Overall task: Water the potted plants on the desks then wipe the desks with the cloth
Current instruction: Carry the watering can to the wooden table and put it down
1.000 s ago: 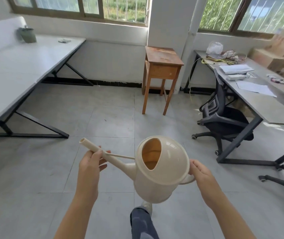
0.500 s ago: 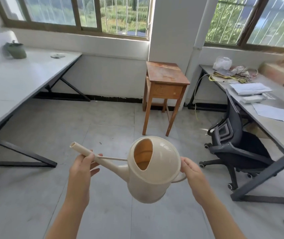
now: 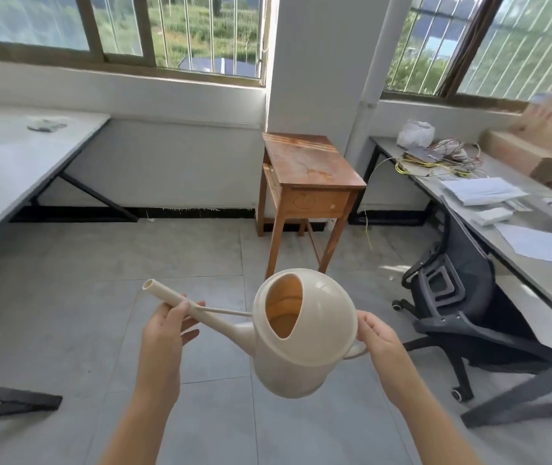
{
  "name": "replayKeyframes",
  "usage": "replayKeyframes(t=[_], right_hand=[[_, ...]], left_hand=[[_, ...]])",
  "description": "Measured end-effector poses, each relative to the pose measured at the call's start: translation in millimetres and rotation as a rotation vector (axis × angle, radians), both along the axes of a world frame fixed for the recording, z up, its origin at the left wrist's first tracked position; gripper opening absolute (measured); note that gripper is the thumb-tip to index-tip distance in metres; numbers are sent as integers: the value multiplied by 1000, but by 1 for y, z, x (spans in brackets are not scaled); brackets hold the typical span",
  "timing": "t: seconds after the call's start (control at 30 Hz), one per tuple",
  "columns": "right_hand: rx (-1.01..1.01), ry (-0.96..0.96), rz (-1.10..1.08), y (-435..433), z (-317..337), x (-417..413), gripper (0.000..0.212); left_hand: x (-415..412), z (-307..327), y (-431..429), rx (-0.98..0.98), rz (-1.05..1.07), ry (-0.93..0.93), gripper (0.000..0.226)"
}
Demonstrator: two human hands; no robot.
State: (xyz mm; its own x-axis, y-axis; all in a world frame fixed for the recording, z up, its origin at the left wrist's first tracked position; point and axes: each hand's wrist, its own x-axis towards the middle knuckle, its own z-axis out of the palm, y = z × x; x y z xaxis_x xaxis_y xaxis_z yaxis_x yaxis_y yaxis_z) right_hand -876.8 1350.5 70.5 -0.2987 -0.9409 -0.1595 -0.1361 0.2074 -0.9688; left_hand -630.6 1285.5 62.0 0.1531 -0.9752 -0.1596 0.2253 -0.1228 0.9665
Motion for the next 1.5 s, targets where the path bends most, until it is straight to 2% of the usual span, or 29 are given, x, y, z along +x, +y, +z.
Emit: replayKeyframes(t=[0.23,0.43,0.93,1.23,1.5], right_hand=[[85,15,-99,-67,-11,3,20],[140,0,-125,-125,-24,-26,21],[85,-68,-109,-338,-34,-192,19],[120,-92,-126,-438,-44,-254,21],[129,-60,-212,-556,-45,-301,19]], left_hand=[[-5,-12,-89,66,-86,-10,17],[-39,-30,-155,135,-133,-37,20],[-200,-27,-363,137,-145,-85,18],[-264,-44,-469,193,-164,-124,20],[-320,-44,-600,189,-207,-79,22]])
